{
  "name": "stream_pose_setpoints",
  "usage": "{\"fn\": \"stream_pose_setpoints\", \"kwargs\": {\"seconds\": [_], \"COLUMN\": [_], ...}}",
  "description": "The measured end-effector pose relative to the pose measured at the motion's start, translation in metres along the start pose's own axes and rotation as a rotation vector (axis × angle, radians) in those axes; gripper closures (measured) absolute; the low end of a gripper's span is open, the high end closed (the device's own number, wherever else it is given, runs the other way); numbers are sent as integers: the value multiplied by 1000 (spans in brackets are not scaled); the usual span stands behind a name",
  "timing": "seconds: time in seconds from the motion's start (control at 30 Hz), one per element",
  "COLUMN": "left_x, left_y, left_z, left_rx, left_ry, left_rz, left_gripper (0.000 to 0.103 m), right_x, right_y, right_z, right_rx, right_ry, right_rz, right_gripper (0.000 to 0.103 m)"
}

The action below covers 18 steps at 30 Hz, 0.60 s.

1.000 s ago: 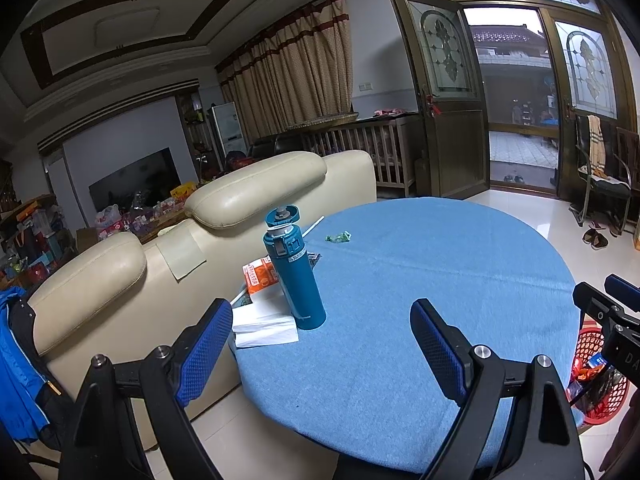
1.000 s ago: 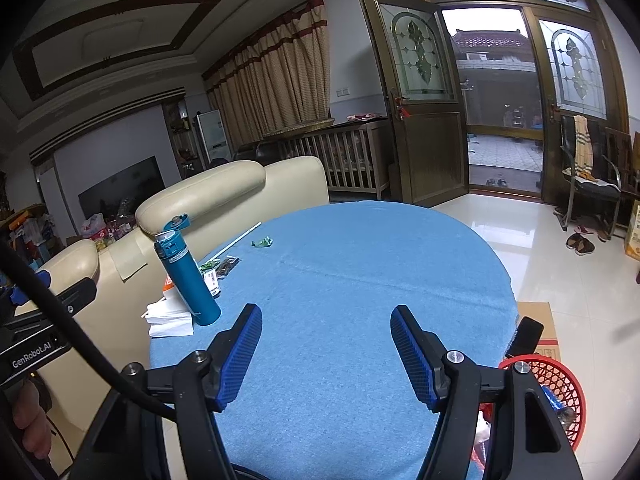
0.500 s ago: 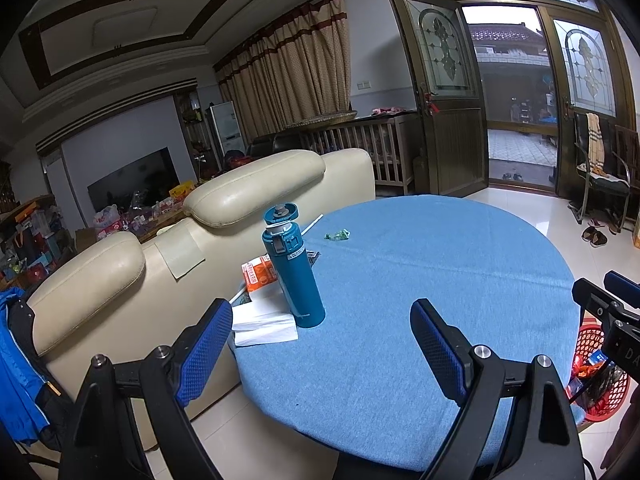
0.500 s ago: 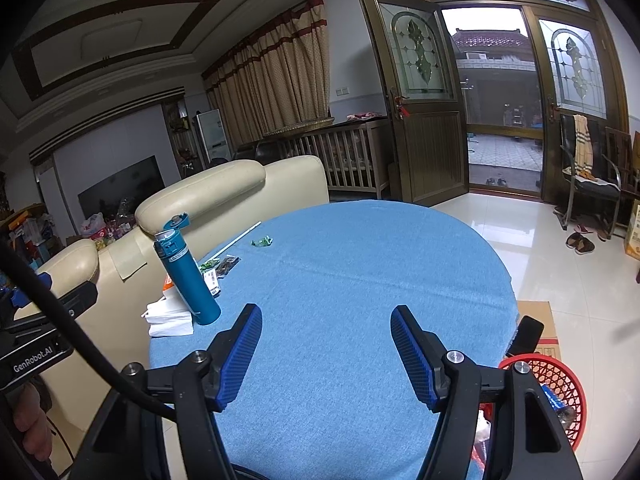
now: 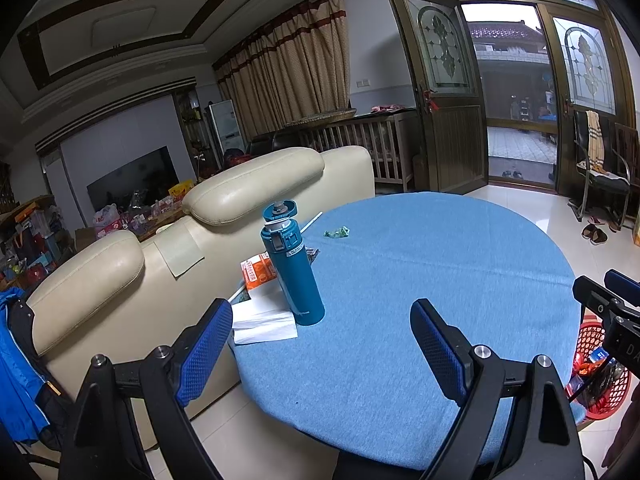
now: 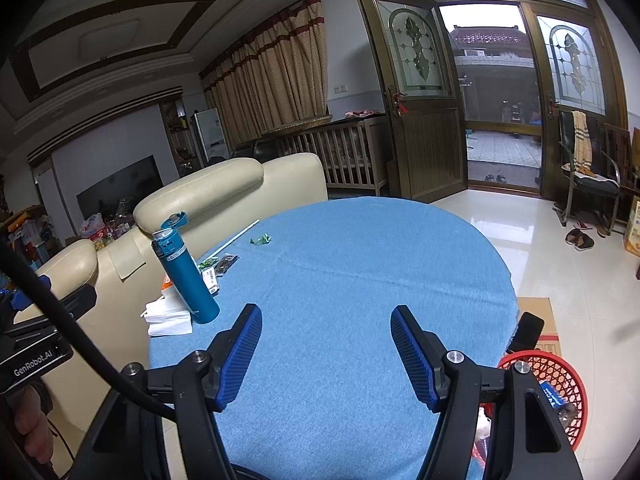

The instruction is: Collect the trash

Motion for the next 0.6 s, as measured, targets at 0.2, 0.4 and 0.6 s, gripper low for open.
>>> {"fn": "stream_pose_setpoints", "kwargs": {"seconds": [0.2, 0.4, 0.6], "left_x": [1, 2, 1], "left_y": [0, -1, -1], "left_z": [1, 1, 2], "left_rx": [3, 2, 1], "left_ry": [-1, -2, -4], "left_rz": [-4, -8, -13], "left_gripper": [12, 12, 12], "right_x": [1, 4, 4], "right_y": [-2, -6, -6], "right_z": [1, 1, 1], "right_rx": [-2, -3, -1], "right_ry": [0, -4, -5], "right_rz": [-7, -20, -22], "right_gripper": [32, 32, 32]}}
Point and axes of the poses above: each gripper's, at about its wrist camera, not at the fingertips, and x roughly the way its jaws point, z to its right, y to its top, the point moved 6 cm from there along x, roughly the way its jaws point, and after that the axes turned 9 degrees about z, right-handed, at the moved point
